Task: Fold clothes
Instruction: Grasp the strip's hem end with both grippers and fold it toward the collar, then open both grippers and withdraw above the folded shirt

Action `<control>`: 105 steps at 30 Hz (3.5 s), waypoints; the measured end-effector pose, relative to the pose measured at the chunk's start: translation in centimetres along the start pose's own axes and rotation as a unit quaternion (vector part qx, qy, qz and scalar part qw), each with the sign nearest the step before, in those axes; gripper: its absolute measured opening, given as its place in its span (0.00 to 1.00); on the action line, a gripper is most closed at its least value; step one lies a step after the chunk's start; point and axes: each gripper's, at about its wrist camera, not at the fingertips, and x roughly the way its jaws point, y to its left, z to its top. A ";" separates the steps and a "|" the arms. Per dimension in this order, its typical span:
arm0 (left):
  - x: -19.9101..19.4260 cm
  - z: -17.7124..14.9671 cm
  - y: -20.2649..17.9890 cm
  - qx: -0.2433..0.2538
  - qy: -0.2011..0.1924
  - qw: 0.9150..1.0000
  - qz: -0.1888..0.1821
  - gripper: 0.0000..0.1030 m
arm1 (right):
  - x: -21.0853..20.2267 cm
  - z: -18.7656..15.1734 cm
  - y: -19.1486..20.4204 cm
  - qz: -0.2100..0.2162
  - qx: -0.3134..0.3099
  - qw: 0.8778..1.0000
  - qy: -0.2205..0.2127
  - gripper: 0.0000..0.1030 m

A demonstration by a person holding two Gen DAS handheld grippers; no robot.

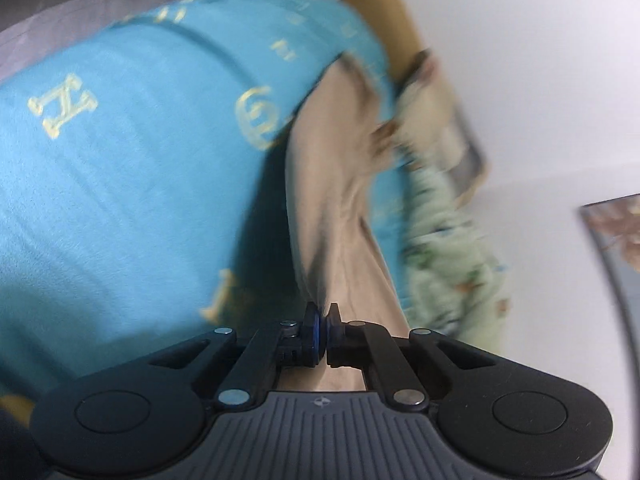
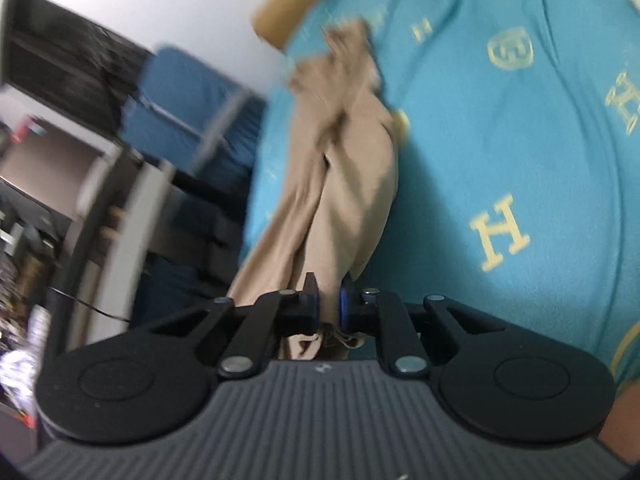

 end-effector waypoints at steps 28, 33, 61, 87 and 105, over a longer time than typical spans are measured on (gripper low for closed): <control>-8.2 -7.7 -8.2 0.082 -0.054 0.995 -0.024 0.02 | -12.1 -5.0 3.2 0.027 -0.029 0.992 -0.122 0.12; -2.7 -2.7 -9.7 0.103 -0.068 0.992 -0.004 0.03 | -6.6 -0.1 4.2 -0.002 -0.052 0.992 -0.116 0.12; 20.5 6.7 -4.9 0.350 -0.036 0.916 0.192 0.23 | 17.4 9.0 0.0 -0.180 -0.212 0.960 -0.019 0.31; 7.4 -2.9 -12.4 0.459 -0.136 0.866 0.148 0.84 | 3.4 4.0 6.3 -0.153 -0.279 0.932 -0.171 0.87; 9.1 -4.0 -10.1 0.411 -0.081 0.894 0.159 0.84 | 3.5 3.7 6.0 -0.185 -0.278 0.925 -0.183 0.87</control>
